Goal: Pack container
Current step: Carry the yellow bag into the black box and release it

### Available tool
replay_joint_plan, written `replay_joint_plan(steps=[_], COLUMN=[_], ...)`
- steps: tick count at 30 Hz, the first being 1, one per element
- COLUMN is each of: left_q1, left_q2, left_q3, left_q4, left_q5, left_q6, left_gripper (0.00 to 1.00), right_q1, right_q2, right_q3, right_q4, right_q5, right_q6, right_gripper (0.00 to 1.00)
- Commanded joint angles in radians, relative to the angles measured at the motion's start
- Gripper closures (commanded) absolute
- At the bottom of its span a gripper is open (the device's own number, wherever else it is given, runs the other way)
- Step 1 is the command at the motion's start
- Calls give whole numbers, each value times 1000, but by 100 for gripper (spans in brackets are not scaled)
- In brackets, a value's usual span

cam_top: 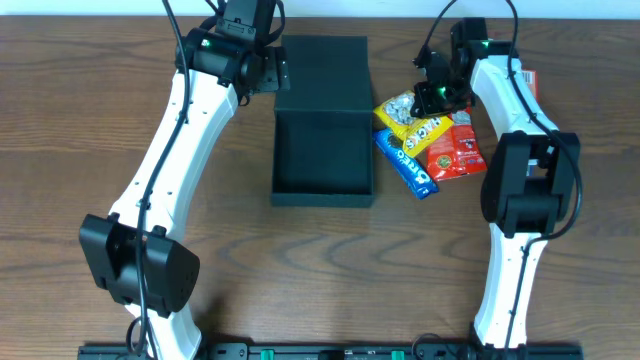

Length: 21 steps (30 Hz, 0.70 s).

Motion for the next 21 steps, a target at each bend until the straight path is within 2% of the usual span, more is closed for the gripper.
replay_joint_plan(steps=[1,5,8,10,12,16,21], left_q1=[5,10,31,54,97,168,244], left_q2=[6,3,-11,-27,-57,-103,-134], left_q3=[-3,-2,-2,-2,-2,-2,-2], left_q4=[-2,-2,-2,-6,-21,-57,-100], left_q5=[-13,-125,-135,-134,-133,-130,-97], left_q6=[36,45,32,-21,-109,-177,-192], left_gripper=[5,5,5,5,5,5,5], right_q1=[3,-1,8,19,39,86,185], right_q2=[24,-21,-55,-75,-96,-102,-102], right_q3=[61,257,394,454,491,489,478], right_q4=[-32,-101,-147,-171,-198,-272,-319], right_q5=[23,23,23,22,23,-1,23], right_q6=[-4,5,8,53,188,459,536], right_gripper=[99,99,99,99,99,98,98])
